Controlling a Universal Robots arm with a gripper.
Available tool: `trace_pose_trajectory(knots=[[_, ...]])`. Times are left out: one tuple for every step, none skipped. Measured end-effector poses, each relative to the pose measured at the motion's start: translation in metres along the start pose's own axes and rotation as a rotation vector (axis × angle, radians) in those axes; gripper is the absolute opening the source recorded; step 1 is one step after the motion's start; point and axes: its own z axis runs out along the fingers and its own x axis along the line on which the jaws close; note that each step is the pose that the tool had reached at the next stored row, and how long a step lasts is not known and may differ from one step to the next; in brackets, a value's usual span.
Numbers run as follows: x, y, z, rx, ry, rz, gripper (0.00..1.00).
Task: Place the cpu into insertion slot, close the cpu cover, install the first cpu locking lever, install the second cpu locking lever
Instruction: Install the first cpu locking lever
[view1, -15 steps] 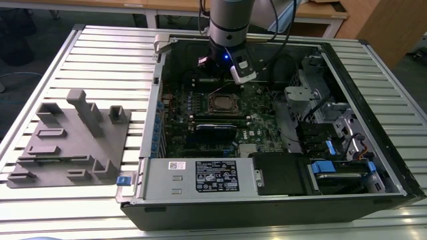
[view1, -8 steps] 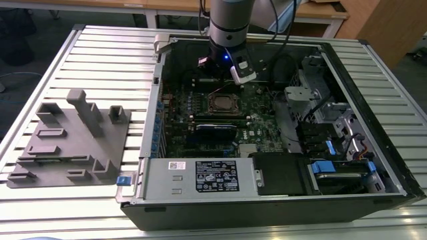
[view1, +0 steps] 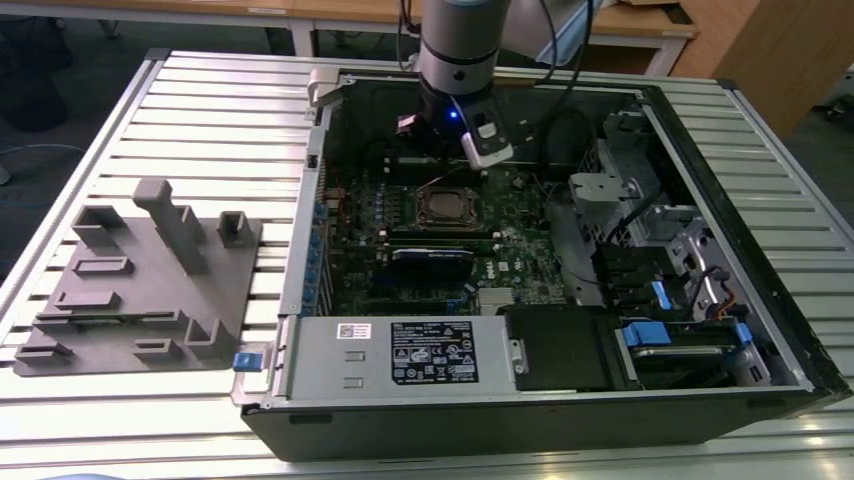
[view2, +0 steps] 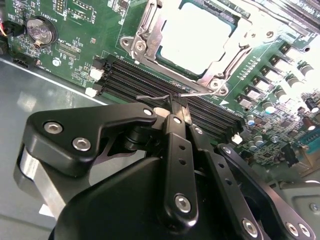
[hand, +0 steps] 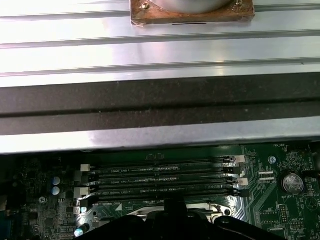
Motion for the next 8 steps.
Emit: trace_pose_trajectory(knots=[[-0.0004, 0.0001, 0.0001, 0.0001, 0.0000, 0.000, 0.11], [-0.0010, 0.0002, 0.0003, 0.0002, 0.0001, 0.000, 0.11], [-0.0019, 0.0002, 0.0006, 0.0002, 0.0001, 0.000, 0.11], [-0.0026, 0.0003, 0.0008, 0.0002, 0.0001, 0.000, 0.11], [-0.0033, 0.0004, 0.0009, 0.0002, 0.0001, 0.000, 0.11], [-0.0038, 0.0005, 0.0010, 0.0003, 0.0002, 0.000, 0.11], [-0.0040, 0.0005, 0.0010, 0.0003, 0.0001, 0.000, 0.11], [-0.0040, 0.0005, 0.0010, 0.0003, 0.0001, 0.000, 0.11]])
